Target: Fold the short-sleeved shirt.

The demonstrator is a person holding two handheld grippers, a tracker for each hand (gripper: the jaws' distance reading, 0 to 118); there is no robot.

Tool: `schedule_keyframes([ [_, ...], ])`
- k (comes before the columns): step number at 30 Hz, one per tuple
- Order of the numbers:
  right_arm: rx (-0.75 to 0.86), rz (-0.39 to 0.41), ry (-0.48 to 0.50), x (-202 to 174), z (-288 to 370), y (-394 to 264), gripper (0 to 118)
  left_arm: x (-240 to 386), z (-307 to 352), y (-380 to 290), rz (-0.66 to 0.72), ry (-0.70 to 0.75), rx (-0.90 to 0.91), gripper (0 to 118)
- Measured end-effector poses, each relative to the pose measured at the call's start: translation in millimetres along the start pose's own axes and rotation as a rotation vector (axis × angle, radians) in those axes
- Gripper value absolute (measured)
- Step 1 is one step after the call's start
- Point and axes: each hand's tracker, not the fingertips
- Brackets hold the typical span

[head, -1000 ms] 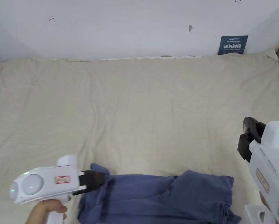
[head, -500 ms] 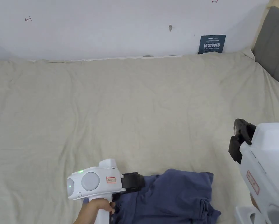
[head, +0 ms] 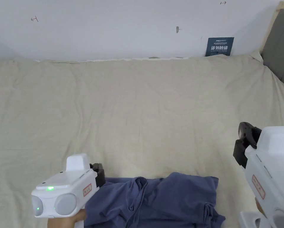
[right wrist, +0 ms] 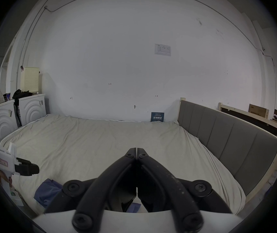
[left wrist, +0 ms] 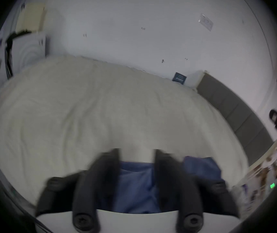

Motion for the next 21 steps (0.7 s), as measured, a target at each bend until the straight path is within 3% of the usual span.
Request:
schedule_keyframes([
  [2,-0.001,-0.002,0.002,0,0,-1,1,-2,-4,-12,-0.035,-0.006,-0.017,1],
  [7,-0.010,-0.006,0.003,1,-1,-3,2,17,-21,-46,-0.082,-0.013,-0.118,1],
  [17,-0.029,-0.008,-0.030,16,1,-9,1,110,-56,-87,-0.099,-0.187,-0.268,1],
  [21,-0.037,-0.018,-0.050,21,4,-11,1,131,-62,-98,-0.127,-0.131,-0.244,1],
])
